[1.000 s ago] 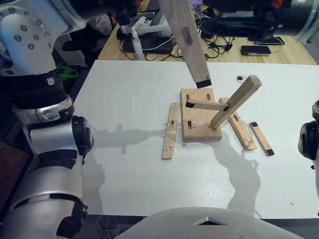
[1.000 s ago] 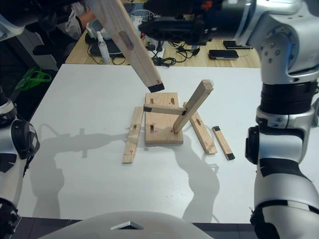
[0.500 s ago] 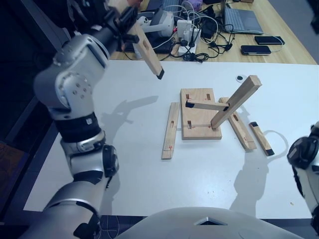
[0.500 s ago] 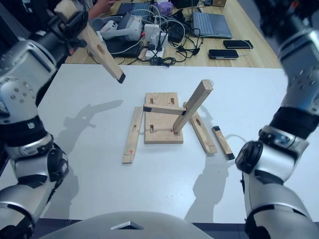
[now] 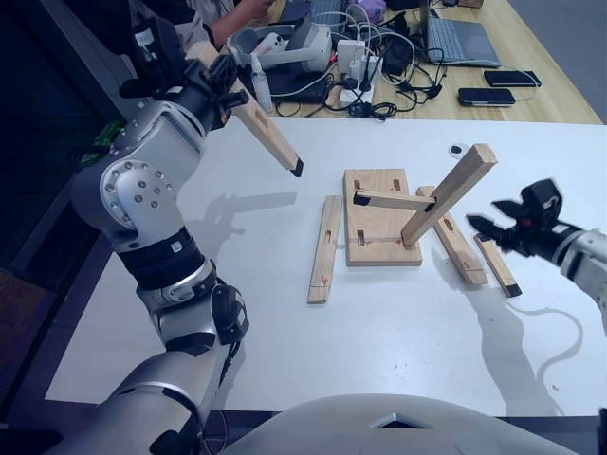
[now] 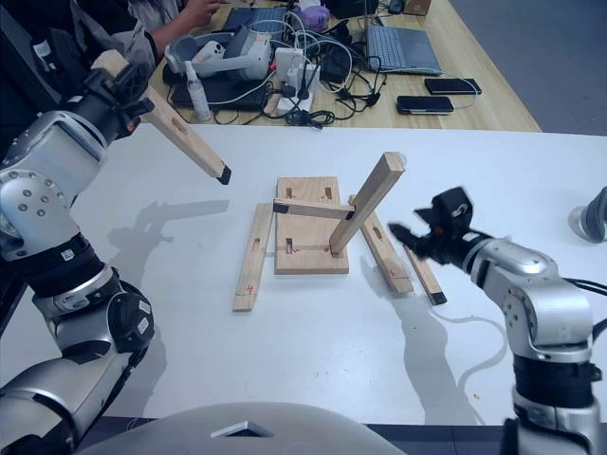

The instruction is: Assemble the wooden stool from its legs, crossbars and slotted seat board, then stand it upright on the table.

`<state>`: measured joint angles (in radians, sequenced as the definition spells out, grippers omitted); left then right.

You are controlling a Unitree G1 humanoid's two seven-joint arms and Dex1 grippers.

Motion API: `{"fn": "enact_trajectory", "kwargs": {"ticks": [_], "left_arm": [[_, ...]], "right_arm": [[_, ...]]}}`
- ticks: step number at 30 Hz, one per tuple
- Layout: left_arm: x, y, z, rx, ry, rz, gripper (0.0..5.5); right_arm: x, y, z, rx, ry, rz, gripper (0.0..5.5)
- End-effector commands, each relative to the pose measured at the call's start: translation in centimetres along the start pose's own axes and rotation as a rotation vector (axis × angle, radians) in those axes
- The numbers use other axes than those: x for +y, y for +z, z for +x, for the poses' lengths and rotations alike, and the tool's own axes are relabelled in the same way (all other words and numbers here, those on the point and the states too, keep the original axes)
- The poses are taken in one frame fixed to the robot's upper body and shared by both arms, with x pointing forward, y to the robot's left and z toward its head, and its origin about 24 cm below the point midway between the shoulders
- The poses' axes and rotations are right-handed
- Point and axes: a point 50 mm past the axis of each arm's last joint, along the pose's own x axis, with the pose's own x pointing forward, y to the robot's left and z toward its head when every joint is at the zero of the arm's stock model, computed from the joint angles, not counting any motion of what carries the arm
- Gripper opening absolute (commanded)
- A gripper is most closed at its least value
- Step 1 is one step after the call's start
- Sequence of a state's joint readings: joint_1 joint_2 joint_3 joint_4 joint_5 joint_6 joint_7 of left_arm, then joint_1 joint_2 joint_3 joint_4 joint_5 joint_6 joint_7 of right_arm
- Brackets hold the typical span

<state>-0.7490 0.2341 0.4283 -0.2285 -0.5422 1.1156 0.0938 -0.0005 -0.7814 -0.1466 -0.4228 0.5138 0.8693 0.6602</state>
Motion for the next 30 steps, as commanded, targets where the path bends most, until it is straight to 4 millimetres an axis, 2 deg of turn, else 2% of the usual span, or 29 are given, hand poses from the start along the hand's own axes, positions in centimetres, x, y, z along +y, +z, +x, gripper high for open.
{"fn": "enact_trajectory", "kwargs": {"ticks": [1, 4, 8, 14, 20, 25, 30], "left_arm": [[-1.1, 0.4, 0.1, -0.007, -0.047, 0.002, 1.02], [-1.2, 0.5, 0.1, -0.012, -0.05, -0.005, 1.02], [-1.9, 0.6, 0.1, -0.006, -0.079, 0.001, 1.02], [-3.1, -1.0, -0.8, 0.104, -0.187, -0.026, 1.02], [-3.5, -1.8, -2.0, 0.204, -0.279, -0.072, 1.02], [-2.9, -3.5, -2.8, 0.274, -0.207, -0.146, 1.02], [-3.5, -4.7, -3.0, 0.294, -0.161, -0.227, 1.02]], "right_arm": [[2.9, -0.6, -0.1, 0.034, 0.196, -0.023, 3.15], [3.7, -1.0, 0.7, 0.024, 0.202, -0.016, 3.15], [4.1, -1.3, 2.9, 0.011, 0.171, -0.017, 3.15], [4.2, -2.7, 6.4, 0.052, 0.071, 0.039, 3.15], [5.1, -2.5, 7.2, 0.031, 0.098, 0.103, 3.15], [6.5, -1.5, 7.7, 0.016, 0.124, 0.15, 3.15], [7.7, -0.7, 8.3, -0.014, 0.144, 0.216, 3.15]]}}
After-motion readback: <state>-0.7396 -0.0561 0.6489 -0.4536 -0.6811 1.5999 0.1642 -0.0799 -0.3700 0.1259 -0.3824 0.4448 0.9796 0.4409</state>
